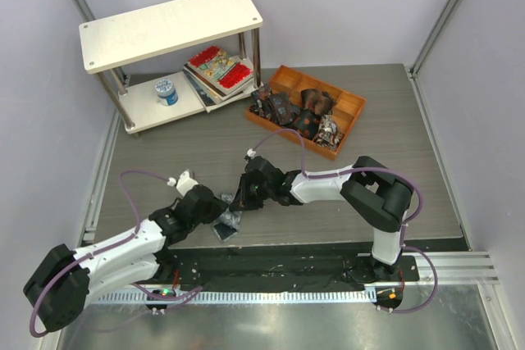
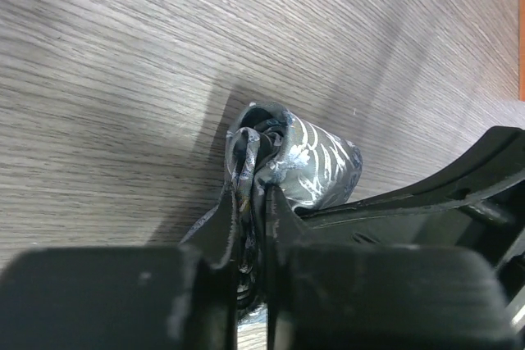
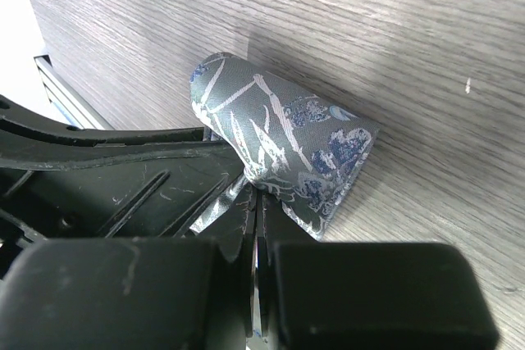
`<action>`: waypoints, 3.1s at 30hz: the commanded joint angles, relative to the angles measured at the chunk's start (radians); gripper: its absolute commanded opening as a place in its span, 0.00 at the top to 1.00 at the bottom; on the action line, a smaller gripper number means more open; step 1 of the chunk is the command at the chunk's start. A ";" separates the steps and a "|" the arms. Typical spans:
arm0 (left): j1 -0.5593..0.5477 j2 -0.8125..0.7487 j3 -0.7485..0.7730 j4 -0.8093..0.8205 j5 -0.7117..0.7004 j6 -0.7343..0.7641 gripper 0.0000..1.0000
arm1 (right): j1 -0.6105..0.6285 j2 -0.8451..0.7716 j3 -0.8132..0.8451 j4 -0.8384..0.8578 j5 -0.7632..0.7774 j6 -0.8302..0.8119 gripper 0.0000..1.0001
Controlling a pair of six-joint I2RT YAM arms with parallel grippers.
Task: Roll the ties
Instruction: Pick up the tie at the center of the board, then place the tie in the storage box.
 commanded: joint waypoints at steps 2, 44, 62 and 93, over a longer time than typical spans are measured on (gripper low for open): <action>-0.011 0.031 -0.042 -0.122 0.051 0.019 1.00 | -0.005 -0.009 0.004 0.010 0.013 0.003 0.96; -0.026 0.141 0.516 -0.292 0.031 0.160 1.00 | -0.337 -1.166 -0.599 -0.116 0.592 0.144 0.52; -0.056 0.744 1.285 -0.218 -0.017 0.246 1.00 | -0.340 -1.520 -0.591 -0.524 0.988 0.276 0.51; -0.083 1.771 2.187 0.657 -0.158 0.252 1.00 | -0.338 -1.656 -0.624 -0.602 1.182 0.342 0.50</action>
